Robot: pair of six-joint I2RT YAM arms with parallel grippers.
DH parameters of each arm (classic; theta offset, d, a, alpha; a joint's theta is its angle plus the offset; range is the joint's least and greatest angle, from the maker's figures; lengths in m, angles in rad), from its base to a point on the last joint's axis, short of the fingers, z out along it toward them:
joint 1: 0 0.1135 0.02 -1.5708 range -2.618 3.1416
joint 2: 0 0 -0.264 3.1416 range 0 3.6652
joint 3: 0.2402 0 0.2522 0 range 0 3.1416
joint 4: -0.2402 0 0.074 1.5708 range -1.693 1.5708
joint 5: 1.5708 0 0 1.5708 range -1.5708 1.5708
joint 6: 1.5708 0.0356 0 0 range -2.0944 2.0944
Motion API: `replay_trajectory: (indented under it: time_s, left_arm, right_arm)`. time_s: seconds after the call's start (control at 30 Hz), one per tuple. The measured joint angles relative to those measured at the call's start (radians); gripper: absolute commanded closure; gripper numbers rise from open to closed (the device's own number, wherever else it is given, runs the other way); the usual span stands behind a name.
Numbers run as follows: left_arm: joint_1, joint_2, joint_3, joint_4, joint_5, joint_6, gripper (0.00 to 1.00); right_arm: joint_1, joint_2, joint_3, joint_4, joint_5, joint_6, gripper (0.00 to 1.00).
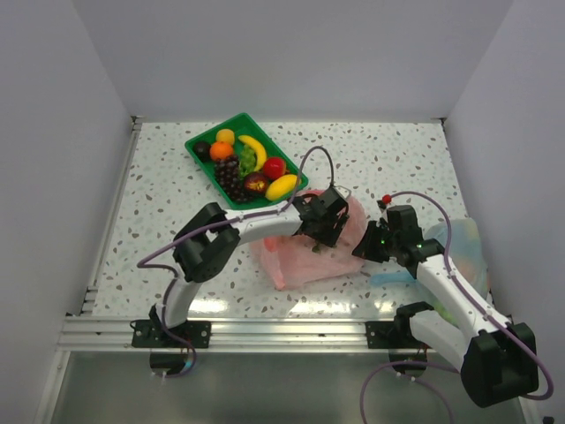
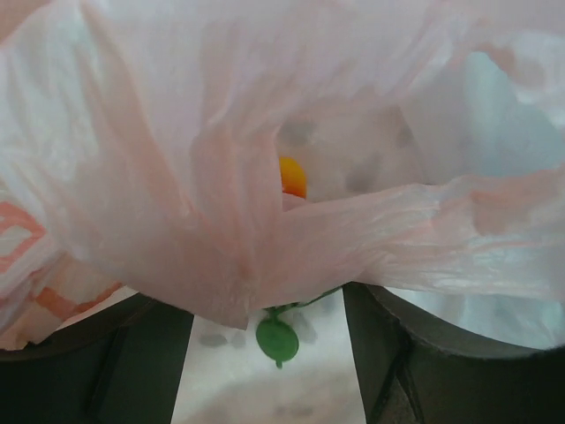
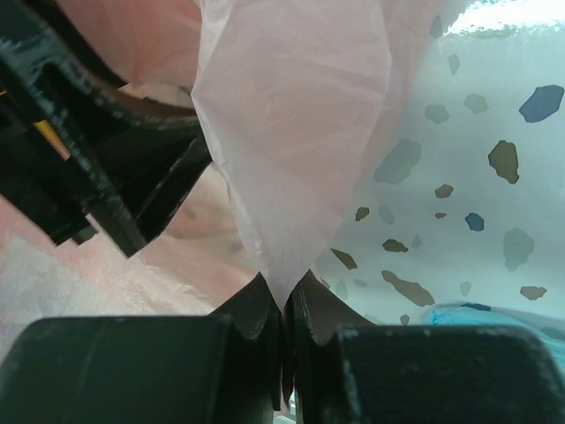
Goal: Untie the knot of the plastic bag and take out the fruit
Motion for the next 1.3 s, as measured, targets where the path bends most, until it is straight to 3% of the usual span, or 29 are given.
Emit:
replay_trajectory:
  time_s: [0.17,0.53,0.8,1.07,1.3]
  left_arm:
    - [0.012,0.050,0.023,0.025,-0.005,0.027,0.33]
    - [0.027,0.076,0.035,0.070,0.000,0.039,0.71]
    - [0.026,-0.039,-0.116,0.085,0.001,0.036,0.90]
    - [0.026,-0.217,-0.246,-0.003,0.030,0.035,0.93]
    - [0.061,-0.412,-0.173,-0.055,0.040,0.035,0.95]
  right_arm:
    - [0.000,0.000,0.000,-0.002,0.000,0.000,0.92]
    - [0.000,-0.011,0.000,-0.006,0.000,-0.006,0.92]
    - [0.000,-0.011,0.000,-0.006,0.000,-0.007,0.93]
    - [0.000,-0.011,0.000,-0.006,0.001,-0.007,0.93]
    - [0.000,-0.011,0.000,-0.006,0.001,-0.007,0.93]
